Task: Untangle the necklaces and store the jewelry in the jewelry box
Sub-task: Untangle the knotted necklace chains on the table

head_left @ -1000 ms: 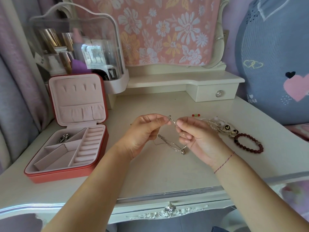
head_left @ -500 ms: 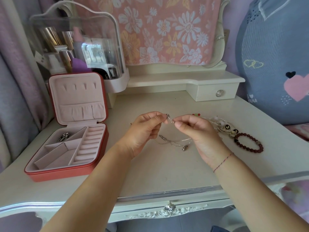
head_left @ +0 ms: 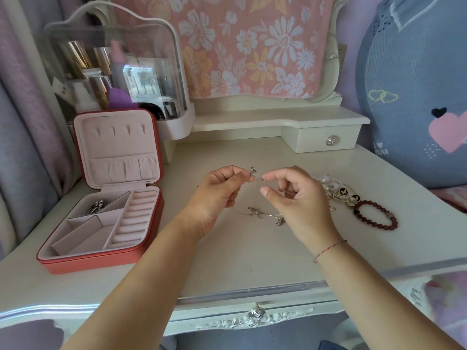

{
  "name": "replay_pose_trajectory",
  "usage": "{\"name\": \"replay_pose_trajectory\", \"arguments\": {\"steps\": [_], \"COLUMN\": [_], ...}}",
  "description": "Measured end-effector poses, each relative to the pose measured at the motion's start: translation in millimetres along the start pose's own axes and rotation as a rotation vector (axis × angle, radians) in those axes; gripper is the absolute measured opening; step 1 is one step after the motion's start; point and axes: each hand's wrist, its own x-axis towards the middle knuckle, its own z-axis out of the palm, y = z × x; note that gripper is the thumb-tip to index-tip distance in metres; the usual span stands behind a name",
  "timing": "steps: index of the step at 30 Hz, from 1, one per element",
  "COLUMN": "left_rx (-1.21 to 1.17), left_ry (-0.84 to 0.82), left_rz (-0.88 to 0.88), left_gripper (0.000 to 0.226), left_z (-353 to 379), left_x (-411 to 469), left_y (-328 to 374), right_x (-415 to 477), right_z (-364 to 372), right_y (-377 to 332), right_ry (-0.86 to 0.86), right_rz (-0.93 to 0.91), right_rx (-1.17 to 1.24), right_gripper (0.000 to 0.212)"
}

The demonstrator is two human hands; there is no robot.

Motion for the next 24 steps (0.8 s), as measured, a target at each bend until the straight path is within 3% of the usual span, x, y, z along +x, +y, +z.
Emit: {"name": "replay_pose_trajectory", "arguments": {"steps": [10,16,24], "left_rx": [0.165,0.242,0.196], "left_ry": [-0.033,-0.156,-0.235], "left_rz": [0.015,0.046,0.116], "left_gripper": [0.020,0.018,0.017], "left_z": [3.4,5.4,3.6], "left_x": [-3.0,-6.2,-5.5], "left_y": [0.6,0.5,-3.4], "right_x": [0.2,1.7,3.7], "right_z": [-4.5,-5.8,-4.7], "right_y": [-1.6,1.4,0.3], "right_ry": [0.005,0.000,-0.042], "right_rz": [-0.063,-0.030,0.203], "right_rx": [-0.017,0.007,0.244], "right_gripper": [0.005,0.011,0.008]}}
